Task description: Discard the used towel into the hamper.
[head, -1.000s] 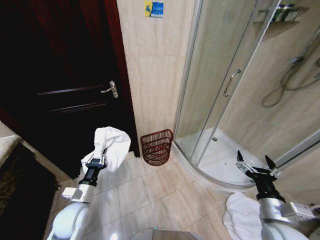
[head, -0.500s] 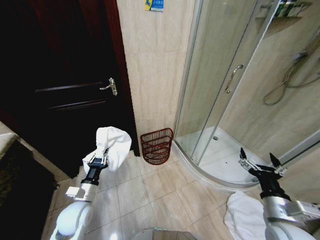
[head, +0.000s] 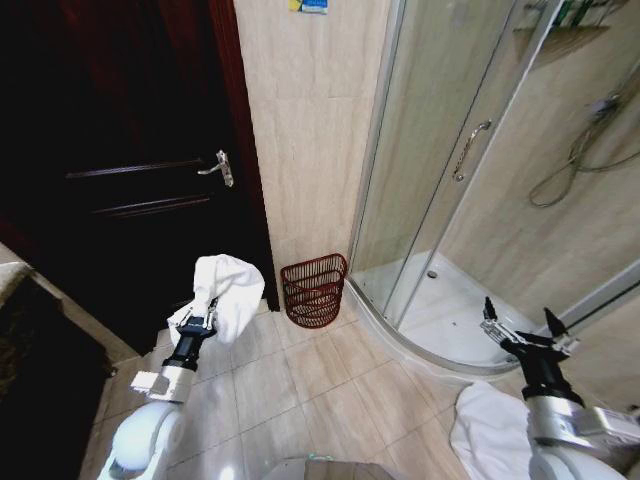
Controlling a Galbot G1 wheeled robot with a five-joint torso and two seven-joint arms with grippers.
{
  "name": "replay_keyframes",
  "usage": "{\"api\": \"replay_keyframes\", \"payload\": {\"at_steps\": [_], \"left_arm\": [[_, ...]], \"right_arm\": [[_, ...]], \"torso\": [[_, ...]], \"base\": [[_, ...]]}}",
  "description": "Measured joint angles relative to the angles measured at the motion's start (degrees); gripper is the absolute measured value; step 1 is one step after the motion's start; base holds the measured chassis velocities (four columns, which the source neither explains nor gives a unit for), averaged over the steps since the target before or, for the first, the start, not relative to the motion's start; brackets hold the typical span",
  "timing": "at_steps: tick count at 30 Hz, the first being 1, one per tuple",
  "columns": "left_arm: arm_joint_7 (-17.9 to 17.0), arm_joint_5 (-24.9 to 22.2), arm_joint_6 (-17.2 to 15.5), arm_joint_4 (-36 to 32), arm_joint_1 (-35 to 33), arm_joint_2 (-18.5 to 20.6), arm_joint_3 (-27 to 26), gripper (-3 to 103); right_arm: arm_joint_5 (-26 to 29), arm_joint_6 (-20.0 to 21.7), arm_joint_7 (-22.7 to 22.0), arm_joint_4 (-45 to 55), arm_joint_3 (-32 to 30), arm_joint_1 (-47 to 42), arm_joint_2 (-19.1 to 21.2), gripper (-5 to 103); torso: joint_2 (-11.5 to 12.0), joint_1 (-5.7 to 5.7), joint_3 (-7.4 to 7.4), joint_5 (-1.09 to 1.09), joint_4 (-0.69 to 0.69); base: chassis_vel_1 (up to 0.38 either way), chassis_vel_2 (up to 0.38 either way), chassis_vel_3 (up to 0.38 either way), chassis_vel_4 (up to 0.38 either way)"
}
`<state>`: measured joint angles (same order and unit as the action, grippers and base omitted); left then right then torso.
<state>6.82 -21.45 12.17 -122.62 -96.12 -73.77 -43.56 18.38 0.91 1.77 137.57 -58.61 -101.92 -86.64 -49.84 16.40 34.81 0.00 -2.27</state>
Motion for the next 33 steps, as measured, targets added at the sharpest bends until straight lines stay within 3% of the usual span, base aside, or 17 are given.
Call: {"api": "replay_keyframes", "payload": {"at_steps": [33], "left_arm": [[0.57,0.39,1.3,1.0,-0.57,-0.65,-0.01,15]], "right_arm": [[-1.26,-0.33,0.31,-0.41,1.12,0.13,-0.3,100]], "torso": [[8.5,-3.66,-4.83,0.0,0.0]], "base": [[0.0,0.0,0.0,0.0]]}}
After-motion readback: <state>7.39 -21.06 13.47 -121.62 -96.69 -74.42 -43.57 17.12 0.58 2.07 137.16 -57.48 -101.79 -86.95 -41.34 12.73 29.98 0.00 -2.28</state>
